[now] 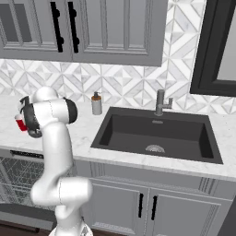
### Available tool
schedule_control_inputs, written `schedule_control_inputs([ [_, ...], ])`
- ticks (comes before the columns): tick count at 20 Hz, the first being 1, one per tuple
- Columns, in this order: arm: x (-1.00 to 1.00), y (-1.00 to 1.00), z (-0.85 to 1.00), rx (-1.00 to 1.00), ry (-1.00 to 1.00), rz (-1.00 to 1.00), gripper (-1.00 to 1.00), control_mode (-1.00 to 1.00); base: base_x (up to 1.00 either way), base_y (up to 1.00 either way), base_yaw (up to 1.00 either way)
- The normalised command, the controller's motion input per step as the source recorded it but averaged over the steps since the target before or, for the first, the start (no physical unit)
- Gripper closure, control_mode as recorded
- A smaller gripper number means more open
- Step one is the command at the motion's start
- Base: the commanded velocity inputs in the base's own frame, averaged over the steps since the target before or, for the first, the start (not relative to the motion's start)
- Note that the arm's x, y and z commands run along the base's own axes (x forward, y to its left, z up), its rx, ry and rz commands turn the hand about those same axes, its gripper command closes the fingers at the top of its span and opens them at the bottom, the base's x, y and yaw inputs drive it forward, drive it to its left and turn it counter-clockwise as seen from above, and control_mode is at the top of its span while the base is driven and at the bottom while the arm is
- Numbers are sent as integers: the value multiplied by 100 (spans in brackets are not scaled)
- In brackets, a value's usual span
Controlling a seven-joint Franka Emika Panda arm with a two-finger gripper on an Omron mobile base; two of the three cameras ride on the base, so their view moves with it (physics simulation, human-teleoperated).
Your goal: Pick up the cup and bowl from the counter, place them in the dishwasher, and close the dishwasher door.
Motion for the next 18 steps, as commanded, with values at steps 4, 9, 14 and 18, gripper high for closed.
schedule_control_inputs([
  [4, -72, -39, 0, 4, -6, 0, 100, -100, 0, 0, 0],
  [9, -86, -18, 0, 2, -9, 0, 100, -100, 0, 0, 0],
  [14, -83, 0, -9, 0, -6, 0, 100, -100, 0, 0, 0],
  [18, -74, 0, -30, 0, -2, 0, 100, -100, 0, 0, 0],
])
